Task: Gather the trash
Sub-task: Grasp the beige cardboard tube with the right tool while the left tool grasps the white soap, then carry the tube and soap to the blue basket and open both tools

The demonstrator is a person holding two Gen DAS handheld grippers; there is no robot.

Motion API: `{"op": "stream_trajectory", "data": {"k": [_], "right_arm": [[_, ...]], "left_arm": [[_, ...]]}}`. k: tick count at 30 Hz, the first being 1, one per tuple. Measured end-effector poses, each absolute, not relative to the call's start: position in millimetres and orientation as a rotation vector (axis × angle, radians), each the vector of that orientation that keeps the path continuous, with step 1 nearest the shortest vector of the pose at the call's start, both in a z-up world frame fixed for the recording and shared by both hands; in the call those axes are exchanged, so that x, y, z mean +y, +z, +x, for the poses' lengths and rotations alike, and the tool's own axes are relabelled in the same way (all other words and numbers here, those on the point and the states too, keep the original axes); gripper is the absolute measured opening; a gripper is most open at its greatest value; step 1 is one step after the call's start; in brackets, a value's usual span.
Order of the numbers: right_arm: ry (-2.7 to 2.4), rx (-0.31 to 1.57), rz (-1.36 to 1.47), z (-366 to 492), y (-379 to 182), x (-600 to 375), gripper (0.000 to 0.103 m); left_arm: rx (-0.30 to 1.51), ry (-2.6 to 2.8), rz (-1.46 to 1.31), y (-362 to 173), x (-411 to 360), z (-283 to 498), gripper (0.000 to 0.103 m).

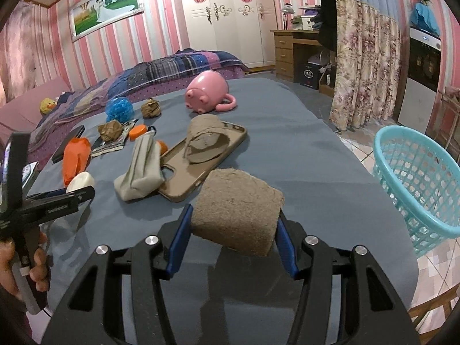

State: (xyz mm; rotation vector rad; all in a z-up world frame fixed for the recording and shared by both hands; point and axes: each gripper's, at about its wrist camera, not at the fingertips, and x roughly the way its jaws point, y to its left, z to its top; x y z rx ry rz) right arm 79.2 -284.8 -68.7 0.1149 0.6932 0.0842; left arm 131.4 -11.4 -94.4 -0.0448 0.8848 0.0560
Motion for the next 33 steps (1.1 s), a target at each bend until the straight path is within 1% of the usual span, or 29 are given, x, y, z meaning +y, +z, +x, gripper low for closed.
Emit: {"op": "stream_trajectory", "data": {"k": [1, 7, 11, 16, 19, 25, 33], "right_arm": [[0.083, 0.692, 0.118, 79, -69, -287, 0.054], [0.066, 0.676, 0.141, 78, -67, -304, 0.054], [0.049, 0.657, 0.166, 79, -62, -318, 0.054], [0.017, 0.619, 0.171, 76, -48, -335, 0.054], [-0.020, 0.589, 0.156, 75, -36, -349, 0.054], [-0.116, 0.522, 0.187, 73, -12, -400, 0.054], [-0.245, 0.473, 0.232, 71, 13, -477, 0.054]], "left_arm": [[0.885, 0.061, -0.040, -94, -12, 132, 0.060], [0.826, 0.013, -0.038, -78, -21, 116, 0.061], [0.751, -0.030, -0.022, -53, -37, 107, 0.061], [0.665, -0.063, 0.018, -20, -63, 115, 0.061], [0.613, -0.106, 0.037, -1, -88, 121, 0.061], [0.575, -0.210, 0.049, 19, -144, 138, 0.061], [0.545, -0.375, 0.057, 38, -244, 156, 0.061]]}}
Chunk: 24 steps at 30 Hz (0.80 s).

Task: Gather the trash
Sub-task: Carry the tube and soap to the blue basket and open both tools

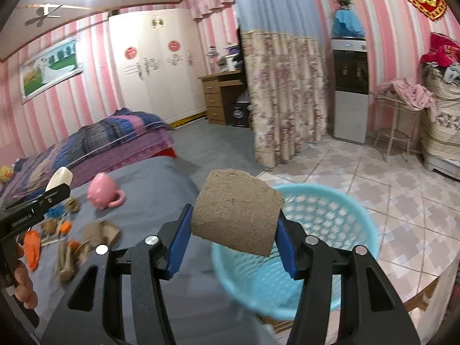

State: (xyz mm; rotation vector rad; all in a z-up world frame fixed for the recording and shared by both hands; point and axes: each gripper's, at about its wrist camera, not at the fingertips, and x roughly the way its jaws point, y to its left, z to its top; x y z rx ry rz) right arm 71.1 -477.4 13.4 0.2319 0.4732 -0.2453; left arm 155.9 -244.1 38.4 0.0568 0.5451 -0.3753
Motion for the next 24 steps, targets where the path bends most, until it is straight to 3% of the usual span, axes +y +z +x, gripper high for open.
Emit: {"op": "stream_trajectory", "data": {"k": [11, 24], "right_arm": [[-0.377, 0.479, 0.231, 65, 10, -552, 0.054], [-0.472, 0.529, 0.288, 50, -24, -603, 0.054]], "left_arm": [[0.509, -0.558, 0.116, 50, -365, 147, 0.061], [0.633, -0.686, 0.209, -7, -426, 150, 0.061]]}}
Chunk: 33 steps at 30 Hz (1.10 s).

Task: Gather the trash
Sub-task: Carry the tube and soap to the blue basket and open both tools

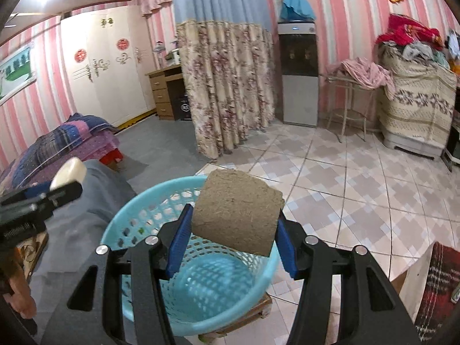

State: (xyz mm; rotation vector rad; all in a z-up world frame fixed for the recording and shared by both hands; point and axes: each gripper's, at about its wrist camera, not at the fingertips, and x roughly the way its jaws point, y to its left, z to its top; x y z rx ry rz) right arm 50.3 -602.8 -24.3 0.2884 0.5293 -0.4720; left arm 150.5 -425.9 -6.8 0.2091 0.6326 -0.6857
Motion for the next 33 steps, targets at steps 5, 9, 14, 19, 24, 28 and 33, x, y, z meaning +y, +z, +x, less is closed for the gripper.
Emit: {"op": "stream_trajectory", "data": {"k": [5, 9, 14, 19, 24, 28, 33], "right_arm": [[-0.499, 0.551, 0.300, 50, -33, -612, 0.054], [-0.504, 0.573, 0.293, 54, -39, -616, 0.054], [-0.512, 0.592, 0.293, 57, -44, -620, 0.054], [-0.507, 0.590, 0.319, 58, -47, -621, 0.054], [-0.498, 0.601, 0.300, 62, -49, -615, 0.054], [-0.496, 0.597, 0.293, 63, -47, -607, 0.054], [-0.494, 0.585, 0.287, 70, -47, -595, 0.054]], "left_arm": [[0.670, -0.716, 0.268, -45, -454, 152, 0.061], [0.701, -0.720, 0.277, -68, -468, 161, 0.061], [0.726, -0.686, 0.303, -82, -473, 174, 0.061], [0.739, -0.634, 0.291, -84, -465, 188, 0.061], [0.728, -0.646, 0.240, -77, -457, 190, 0.074], [0.684, -0.624, 0.236, -64, -444, 191, 0.082], [0.666, -0.533, 0.193, -46, -398, 202, 0.088]]}}
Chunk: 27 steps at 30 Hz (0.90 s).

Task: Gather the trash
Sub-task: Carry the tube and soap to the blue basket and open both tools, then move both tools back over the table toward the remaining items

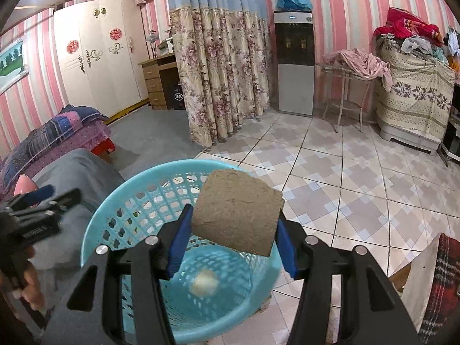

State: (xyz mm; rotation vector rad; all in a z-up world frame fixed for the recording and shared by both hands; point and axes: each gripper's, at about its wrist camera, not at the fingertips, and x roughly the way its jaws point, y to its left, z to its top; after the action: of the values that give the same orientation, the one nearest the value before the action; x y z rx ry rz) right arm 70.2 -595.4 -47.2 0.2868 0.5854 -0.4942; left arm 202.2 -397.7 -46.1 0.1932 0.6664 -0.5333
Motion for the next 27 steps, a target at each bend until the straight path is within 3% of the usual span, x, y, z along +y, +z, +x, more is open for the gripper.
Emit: {"op": "stream_trajectory", "data": {"k": [7, 15, 18, 27], "right_arm": [[-0.471, 0.590, 0.297, 95, -54, -573, 0.054], [-0.473, 0.605, 0.283, 113, -58, -556, 0.056], [-0.480, 0.617, 0.291, 113, -60, -557, 0.075], [-0.497, 0.560, 0.285, 100, -38, -555, 0.094]], "left_arm": [[0.657, -0.401, 0.150, -32, -325, 218, 0.090], [0.688, -0.371, 0.105, -24, -302, 229, 0.091], [0.684, -0.369, 0.118, -24, -302, 228, 0.091], [0.667, -0.365, 0.138, -16, -302, 220, 0.091]]}}
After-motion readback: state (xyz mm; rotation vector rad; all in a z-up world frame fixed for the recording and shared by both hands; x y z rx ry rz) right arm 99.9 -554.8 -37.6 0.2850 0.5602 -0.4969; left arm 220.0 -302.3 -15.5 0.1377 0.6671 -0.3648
